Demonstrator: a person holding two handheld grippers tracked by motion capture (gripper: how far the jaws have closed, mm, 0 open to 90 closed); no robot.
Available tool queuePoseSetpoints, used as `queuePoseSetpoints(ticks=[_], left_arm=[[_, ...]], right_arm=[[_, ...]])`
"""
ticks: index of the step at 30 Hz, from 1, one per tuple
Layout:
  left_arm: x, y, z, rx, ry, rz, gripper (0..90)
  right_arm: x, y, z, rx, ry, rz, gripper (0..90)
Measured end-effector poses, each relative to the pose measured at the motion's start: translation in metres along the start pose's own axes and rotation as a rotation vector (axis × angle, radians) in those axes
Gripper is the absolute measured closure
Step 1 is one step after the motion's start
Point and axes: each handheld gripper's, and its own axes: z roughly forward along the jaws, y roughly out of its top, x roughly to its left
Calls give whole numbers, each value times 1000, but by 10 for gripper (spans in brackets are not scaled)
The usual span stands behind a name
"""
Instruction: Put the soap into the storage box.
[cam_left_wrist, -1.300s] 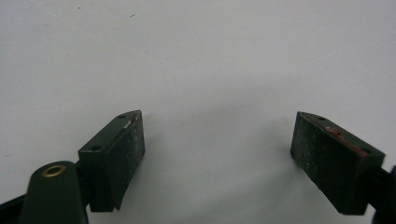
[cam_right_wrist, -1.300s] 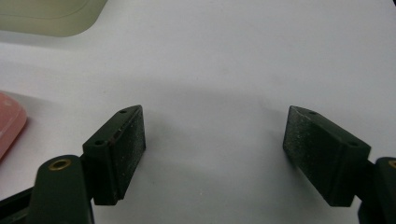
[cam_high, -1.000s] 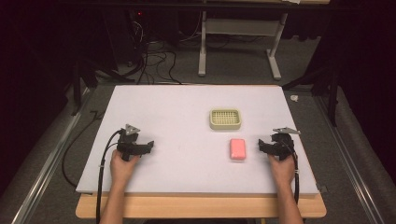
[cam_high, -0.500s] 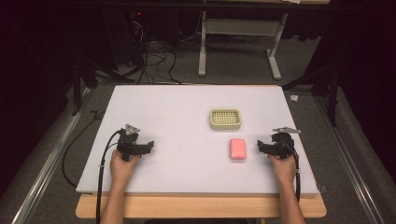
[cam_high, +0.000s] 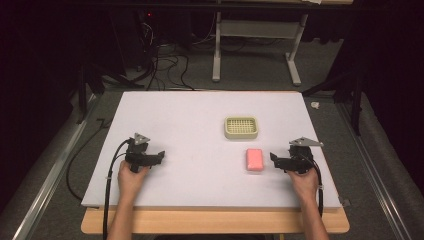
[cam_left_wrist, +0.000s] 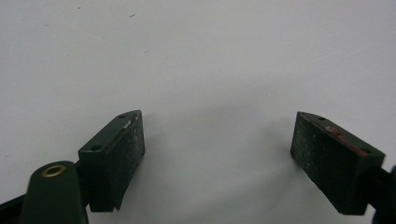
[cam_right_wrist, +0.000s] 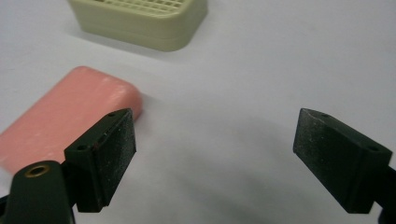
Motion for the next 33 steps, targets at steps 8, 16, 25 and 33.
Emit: queuePoseSetpoints(ticks=[8,16,25,33], left_arm=[[0,0,0,0,0,0,180],[0,0,0,0,0,0,180],[0,0,0,0,0,0,180],[0,0,0,0,0,-1,180]], right_arm=[[22,4,-9,-46,89,-94,126],[39,5,-8,-37,143,-158,123],[53,6,0,-13,178,-227,122],[58,5,6,15,183,-244,122]])
